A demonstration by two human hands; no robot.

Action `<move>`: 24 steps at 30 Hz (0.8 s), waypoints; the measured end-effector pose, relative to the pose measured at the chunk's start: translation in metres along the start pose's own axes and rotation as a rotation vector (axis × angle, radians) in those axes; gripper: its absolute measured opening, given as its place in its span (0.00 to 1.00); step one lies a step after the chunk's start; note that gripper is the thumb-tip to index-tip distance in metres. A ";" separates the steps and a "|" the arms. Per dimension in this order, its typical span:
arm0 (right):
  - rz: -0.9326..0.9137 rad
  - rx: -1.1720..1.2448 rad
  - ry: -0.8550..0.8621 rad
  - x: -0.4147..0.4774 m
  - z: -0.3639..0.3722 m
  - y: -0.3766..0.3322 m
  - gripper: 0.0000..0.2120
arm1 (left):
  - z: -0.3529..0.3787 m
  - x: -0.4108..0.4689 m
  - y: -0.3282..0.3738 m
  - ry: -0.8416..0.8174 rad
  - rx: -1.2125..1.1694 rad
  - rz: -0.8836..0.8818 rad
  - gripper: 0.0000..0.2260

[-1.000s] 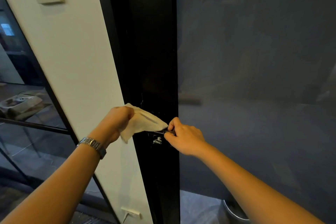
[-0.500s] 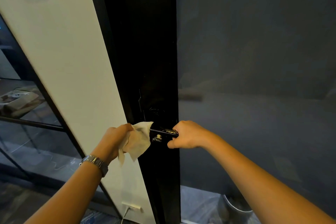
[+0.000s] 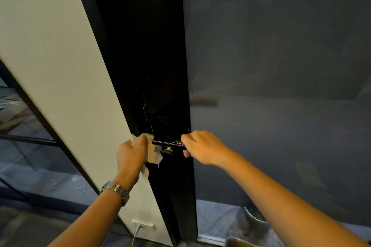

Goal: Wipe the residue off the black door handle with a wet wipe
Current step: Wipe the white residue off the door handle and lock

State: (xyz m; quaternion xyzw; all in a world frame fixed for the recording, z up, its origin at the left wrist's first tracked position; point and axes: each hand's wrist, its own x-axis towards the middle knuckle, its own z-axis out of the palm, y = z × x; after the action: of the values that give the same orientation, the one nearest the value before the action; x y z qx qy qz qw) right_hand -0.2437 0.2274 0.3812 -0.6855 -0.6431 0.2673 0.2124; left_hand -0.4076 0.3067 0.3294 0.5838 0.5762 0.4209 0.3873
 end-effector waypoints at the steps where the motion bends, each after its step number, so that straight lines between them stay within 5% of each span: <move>1: 0.018 0.016 0.021 0.001 0.001 0.000 0.18 | 0.002 -0.003 0.000 -0.009 0.010 0.045 0.16; 3: 0.034 0.030 0.059 0.003 0.005 0.003 0.19 | 0.008 -0.010 -0.002 -0.065 0.077 0.122 0.18; 7: 0.030 -0.005 0.106 0.008 0.012 0.008 0.21 | 0.025 -0.017 -0.008 -0.174 0.242 0.280 0.06; 12: 0.035 -0.026 0.124 0.009 0.013 0.009 0.23 | 0.024 -0.009 -0.018 -0.295 0.428 0.501 0.11; 17: 0.062 -0.026 0.088 0.010 0.013 0.007 0.23 | 0.021 -0.004 -0.019 -0.225 0.388 0.426 0.11; 21: 0.065 -0.041 0.089 0.010 0.012 0.006 0.22 | 0.030 -0.011 -0.024 -0.373 0.527 0.570 0.11; 24: 0.058 -0.055 0.088 0.010 0.012 0.005 0.21 | 0.031 -0.006 -0.022 -0.343 0.520 0.512 0.11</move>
State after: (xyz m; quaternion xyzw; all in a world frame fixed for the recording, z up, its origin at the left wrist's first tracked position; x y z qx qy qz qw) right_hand -0.2470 0.2361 0.3674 -0.7207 -0.6198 0.2252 0.2138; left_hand -0.3860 0.3029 0.2979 0.8488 0.4264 0.2405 0.1996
